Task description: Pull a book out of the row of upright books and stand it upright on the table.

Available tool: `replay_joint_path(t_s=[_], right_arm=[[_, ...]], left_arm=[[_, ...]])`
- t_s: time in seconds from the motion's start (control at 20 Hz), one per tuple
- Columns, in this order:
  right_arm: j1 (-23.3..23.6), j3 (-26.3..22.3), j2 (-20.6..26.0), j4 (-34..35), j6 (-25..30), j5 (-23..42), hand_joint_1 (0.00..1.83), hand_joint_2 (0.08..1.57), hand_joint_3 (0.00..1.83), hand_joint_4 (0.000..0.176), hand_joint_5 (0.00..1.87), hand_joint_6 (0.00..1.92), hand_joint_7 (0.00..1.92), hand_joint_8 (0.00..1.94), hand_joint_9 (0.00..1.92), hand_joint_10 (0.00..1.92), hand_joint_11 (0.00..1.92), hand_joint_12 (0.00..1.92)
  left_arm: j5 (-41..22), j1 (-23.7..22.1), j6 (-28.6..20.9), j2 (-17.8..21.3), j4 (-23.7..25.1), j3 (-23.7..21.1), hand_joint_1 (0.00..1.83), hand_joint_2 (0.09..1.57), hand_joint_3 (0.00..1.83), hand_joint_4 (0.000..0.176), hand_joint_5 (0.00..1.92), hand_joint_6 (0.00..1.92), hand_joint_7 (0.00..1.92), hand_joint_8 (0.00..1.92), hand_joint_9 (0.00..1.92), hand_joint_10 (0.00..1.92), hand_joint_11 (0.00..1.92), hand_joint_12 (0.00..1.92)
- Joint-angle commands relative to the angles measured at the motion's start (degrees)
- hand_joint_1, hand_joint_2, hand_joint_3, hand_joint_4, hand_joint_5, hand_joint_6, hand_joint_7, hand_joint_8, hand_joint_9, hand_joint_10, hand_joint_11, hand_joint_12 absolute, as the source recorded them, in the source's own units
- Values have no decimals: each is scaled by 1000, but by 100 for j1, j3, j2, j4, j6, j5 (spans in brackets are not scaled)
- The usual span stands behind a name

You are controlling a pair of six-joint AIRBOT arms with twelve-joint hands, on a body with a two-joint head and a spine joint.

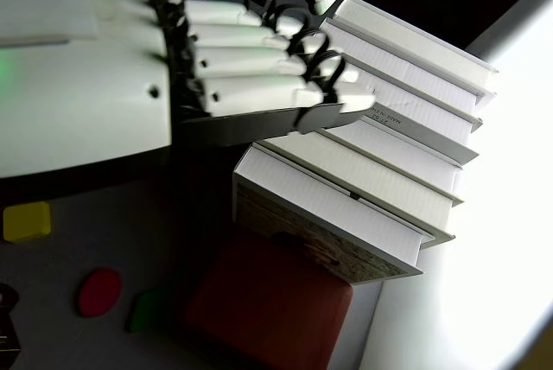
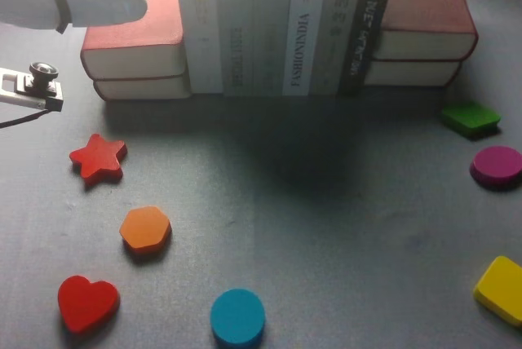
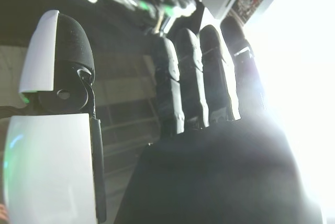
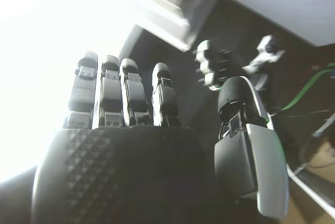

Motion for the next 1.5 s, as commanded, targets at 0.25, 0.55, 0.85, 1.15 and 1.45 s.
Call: replay_joint_path(t_s=[0.25, 0.55, 0.85, 1.15, 1.45], right_arm=[[-353, 61, -133, 440, 66, 34, 130, 1190, 10, 125, 177, 5, 0, 0, 0, 0, 0, 0], [82, 53, -82, 418, 106, 34, 98, 1184, 0, 0, 974, 50, 0, 0, 0, 0, 0, 0], [528, -141, 51, 310, 51, 45, 132, 1124, 0, 47, 884, 14, 0, 0, 0, 0, 0, 0], [1029, -162, 109, 650, -527, -250, 236, 1127, 0, 91, 892, 11, 0, 0, 0, 0, 0, 0], [1084, 15, -70, 749, -811, -601, 239, 1066, 6, 94, 820, 5, 0, 0, 0, 0, 0, 0]], left_arm=[[-612, -33, -48, 20, -435, -25, 1156, 980, 0, 0, 479, 2, 383, 1, 375, 19, 0, 998], [-622, -22, -48, 16, -434, -27, 1206, 954, 0, 0, 519, 15, 402, 7, 372, 8, 0, 1016], [-622, -13, -48, 31, -437, -28, 1168, 959, 0, 0, 581, 26, 385, 4, 355, 5, 0, 1051], [-619, -65, -48, 26, -415, -32, 1141, 929, 0, 0, 612, 10, 417, 5, 355, 10, 0, 1002], [-616, -131, -48, 13, -361, -23, 1096, 905, 0, 0, 609, 4, 410, 7, 365, 9, 0, 1069]])
